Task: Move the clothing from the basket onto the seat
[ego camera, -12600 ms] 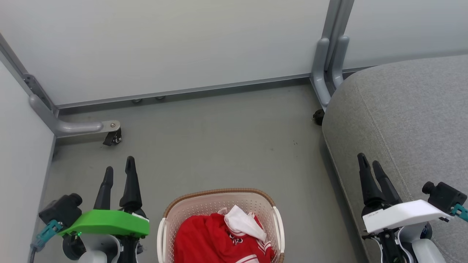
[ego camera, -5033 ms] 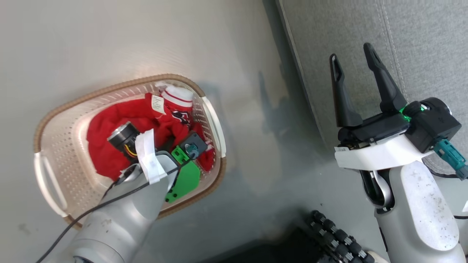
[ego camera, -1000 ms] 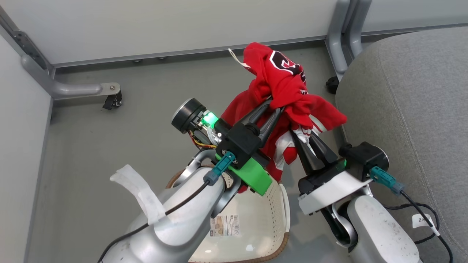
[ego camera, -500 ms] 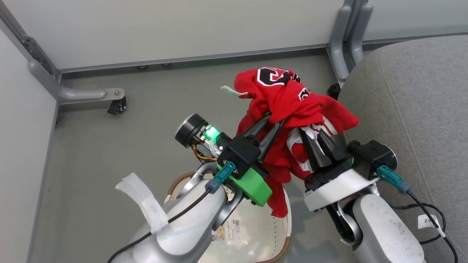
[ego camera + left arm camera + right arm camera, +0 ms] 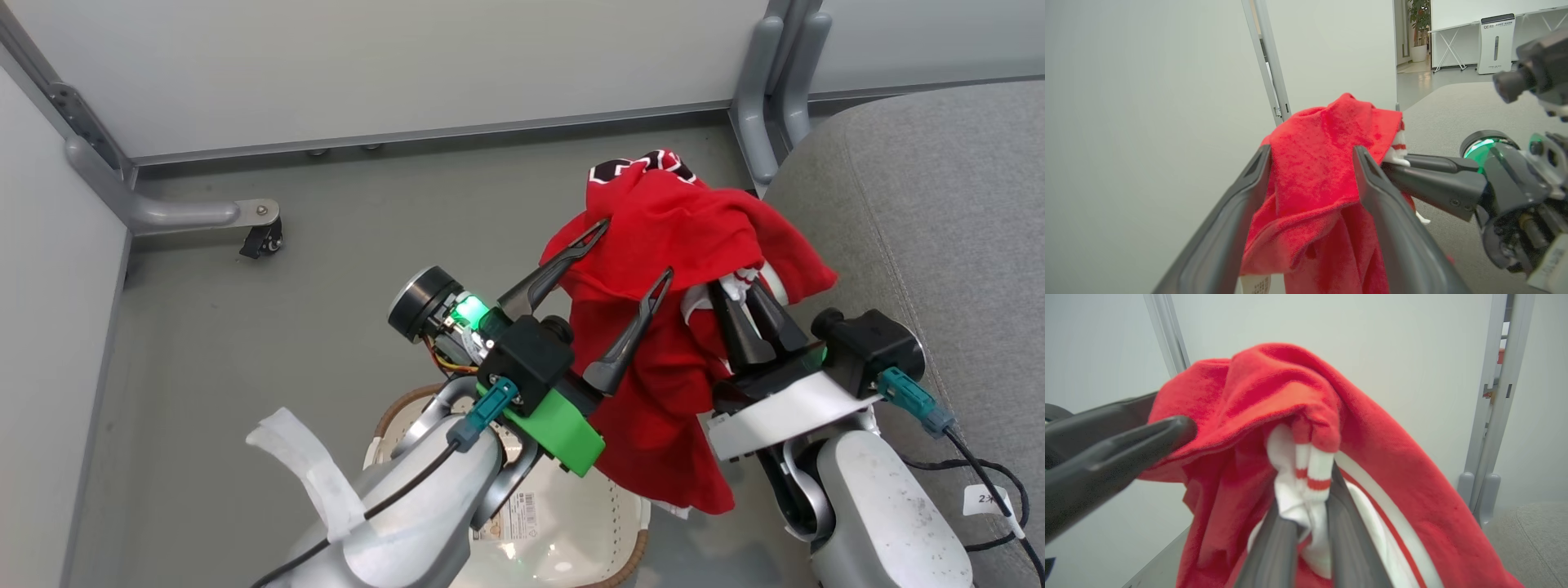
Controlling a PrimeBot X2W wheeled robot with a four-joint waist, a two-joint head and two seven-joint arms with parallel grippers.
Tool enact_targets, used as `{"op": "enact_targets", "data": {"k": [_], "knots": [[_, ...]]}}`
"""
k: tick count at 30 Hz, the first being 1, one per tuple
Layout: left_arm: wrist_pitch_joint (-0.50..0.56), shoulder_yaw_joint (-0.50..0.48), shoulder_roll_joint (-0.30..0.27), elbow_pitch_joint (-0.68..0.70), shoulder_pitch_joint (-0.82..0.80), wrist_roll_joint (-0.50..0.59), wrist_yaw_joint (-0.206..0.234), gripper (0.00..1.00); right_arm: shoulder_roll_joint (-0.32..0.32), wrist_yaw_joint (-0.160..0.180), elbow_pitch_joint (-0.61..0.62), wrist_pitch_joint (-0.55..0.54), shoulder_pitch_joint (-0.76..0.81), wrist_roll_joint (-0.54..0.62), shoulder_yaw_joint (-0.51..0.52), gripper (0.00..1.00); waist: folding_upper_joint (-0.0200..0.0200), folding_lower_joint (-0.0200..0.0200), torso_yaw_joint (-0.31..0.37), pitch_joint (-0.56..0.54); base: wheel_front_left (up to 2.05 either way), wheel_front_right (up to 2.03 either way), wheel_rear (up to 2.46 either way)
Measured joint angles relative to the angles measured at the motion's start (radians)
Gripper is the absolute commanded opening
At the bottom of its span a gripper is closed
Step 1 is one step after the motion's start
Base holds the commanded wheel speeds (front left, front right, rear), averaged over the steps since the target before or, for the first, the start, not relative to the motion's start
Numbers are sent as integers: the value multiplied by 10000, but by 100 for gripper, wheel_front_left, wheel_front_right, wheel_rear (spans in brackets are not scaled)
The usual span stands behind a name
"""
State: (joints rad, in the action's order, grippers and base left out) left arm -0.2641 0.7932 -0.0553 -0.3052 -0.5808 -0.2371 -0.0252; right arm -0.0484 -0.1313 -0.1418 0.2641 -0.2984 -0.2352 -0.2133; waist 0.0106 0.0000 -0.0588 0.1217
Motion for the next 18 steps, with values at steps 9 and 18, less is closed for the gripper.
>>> {"op": "enact_targets", "data": {"k": [9,18], "knots": [[0,-355,-230,314,425,155,-13,100,-2,2,-6,0,98,280,648,0,0,0,46,39,0,0,0],[0,-430,-245,387,574,391,-150,100,0,0,178,-2,138,600,1264,0,0,0,540,189,0,0,0]]}}
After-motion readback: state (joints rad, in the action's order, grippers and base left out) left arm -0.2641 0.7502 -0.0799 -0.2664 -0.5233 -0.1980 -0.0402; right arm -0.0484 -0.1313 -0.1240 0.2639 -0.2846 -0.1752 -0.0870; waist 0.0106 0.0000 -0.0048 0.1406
